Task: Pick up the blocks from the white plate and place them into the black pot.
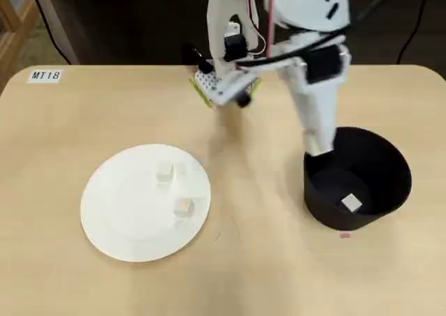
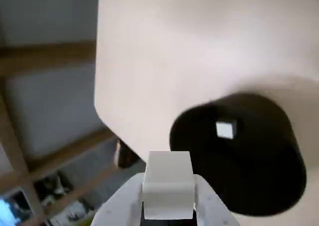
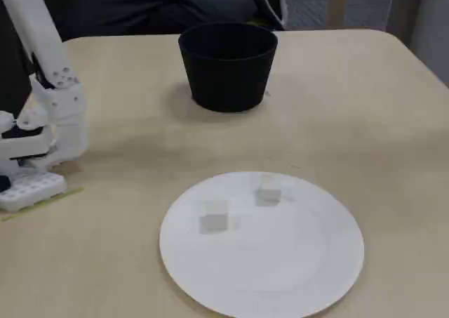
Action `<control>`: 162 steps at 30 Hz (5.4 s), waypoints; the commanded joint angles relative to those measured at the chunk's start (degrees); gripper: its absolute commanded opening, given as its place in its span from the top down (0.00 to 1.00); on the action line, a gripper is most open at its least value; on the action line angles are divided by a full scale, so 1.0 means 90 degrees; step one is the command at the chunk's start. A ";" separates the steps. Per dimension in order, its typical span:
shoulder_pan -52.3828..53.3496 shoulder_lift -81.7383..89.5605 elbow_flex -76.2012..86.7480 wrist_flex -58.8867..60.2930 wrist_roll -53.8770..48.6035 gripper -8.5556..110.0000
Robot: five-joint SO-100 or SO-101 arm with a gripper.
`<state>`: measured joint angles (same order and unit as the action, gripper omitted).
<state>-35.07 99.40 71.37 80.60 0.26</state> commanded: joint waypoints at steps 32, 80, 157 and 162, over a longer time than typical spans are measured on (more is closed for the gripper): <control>0.1221 0.0937 0.2734 -0.1895 -0.0635 0.95; 0.6914 0.0225 0.4395 -0.1318 -0.3584 0.70; 0.0117 -0.0869 0.1211 -0.2197 -0.1387 0.95; 0.0156 -0.1152 0.0898 -0.2100 -0.1289 0.92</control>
<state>-33.57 88.77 83.32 61.08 -11.95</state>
